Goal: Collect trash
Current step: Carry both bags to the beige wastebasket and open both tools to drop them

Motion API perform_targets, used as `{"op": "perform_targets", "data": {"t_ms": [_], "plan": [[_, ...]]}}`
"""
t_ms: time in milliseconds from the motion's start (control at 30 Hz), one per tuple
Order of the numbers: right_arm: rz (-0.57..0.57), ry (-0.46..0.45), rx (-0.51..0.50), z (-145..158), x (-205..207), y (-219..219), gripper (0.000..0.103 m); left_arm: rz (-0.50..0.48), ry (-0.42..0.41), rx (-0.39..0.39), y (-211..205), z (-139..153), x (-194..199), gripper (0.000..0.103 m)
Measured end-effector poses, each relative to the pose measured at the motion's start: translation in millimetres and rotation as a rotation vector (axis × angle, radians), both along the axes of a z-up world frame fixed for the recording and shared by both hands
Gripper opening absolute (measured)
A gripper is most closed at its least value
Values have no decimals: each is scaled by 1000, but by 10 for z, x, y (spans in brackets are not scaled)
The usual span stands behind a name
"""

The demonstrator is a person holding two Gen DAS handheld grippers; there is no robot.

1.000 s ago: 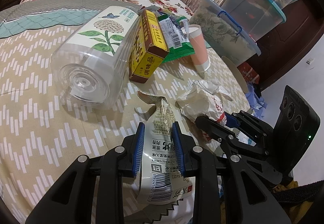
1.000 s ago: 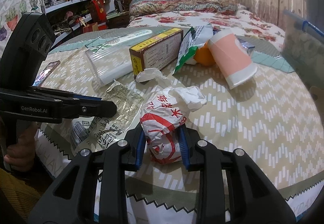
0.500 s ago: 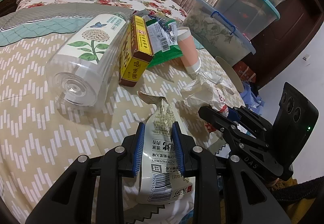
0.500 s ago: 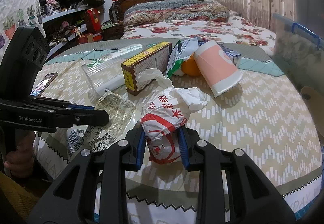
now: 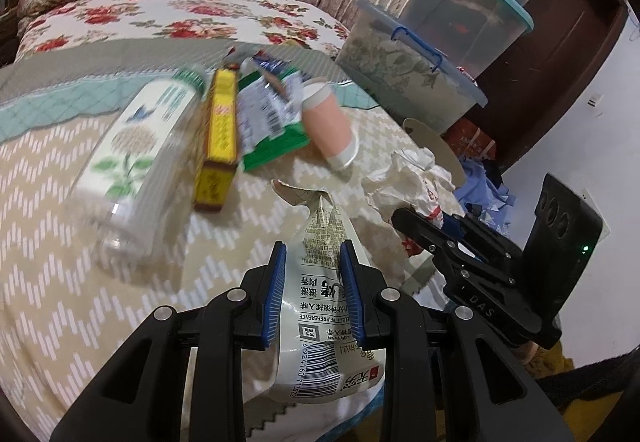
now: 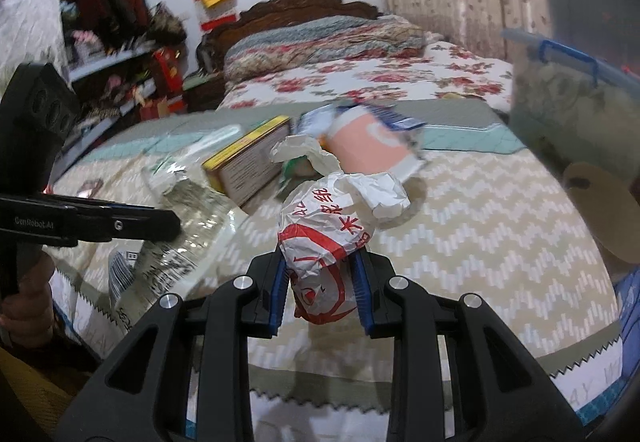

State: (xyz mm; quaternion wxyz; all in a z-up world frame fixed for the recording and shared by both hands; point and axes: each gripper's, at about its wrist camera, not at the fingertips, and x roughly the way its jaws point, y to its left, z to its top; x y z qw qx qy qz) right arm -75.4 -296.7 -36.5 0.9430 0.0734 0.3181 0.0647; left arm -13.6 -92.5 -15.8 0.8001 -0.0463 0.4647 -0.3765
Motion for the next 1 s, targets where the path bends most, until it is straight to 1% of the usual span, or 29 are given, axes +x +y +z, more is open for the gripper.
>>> {"op": "perform_targets", "data": {"t_ms": [100, 200, 300, 367, 467, 500, 567, 600, 667, 767, 800, 833, 867, 900, 933, 967, 1000], "plan": [[-48, -11, 27, 2, -22, -233, 31, -24, -10, 12, -194, 104, 60, 26], [-111, -27, 45, 12, -56, -527, 31, -65, -34, 28, -481, 227, 103, 26], [-201, -46, 50, 40, -108, -929, 31, -128, -39, 39, -885, 345, 165, 26], [-279, -60, 58, 68, -169, -1292, 31, -177, -55, 49, -1220, 431, 211, 26], [-395, -59, 96, 92, -231, -1881, 31, -264, -110, 59, -1944, 606, 289, 26], [-424, -55, 114, 85, -243, -2056, 31, -282, -119, 59, -2130, 632, 310, 26], [-490, -41, 160, 47, -264, -2475, 31, -325, -134, 63, -2691, 672, 405, 26], [-513, -35, 173, 28, -260, -2628, 32, -336, -139, 66, -2881, 669, 441, 26], [-560, -24, 188, -27, -239, -2964, 33, -353, -139, 78, -3406, 629, 567, 26], [-571, -5, 182, -119, -149, -3265, 34, -362, -129, 99, -4027, 488, 718, 26], [-568, 5, 186, -168, -86, -3357, 37, -359, -134, 105, -4164, 441, 749, 27], [-563, 15, 192, -215, -48, -3429, 50, -350, -137, 115, -4339, 361, 791, 29], [-560, 34, 207, -284, 13, -3516, 61, -344, -129, 132, -4482, 279, 832, 45], [-568, 40, 214, -327, 38, -3568, 72, -334, -105, 162, -4621, 159, 879, 53], [-587, 37, 211, -351, 49, -3622, 72, -326, -80, 185, -4711, 57, 920, 51], [-600, 33, 204, -358, 58, -3658, 72, -324, -47, 197, -4755, -35, 948, 50], [-604, 26, 204, -351, 53, -3665, 72, -324, -32, 193, -4739, -68, 957, 50]]}}
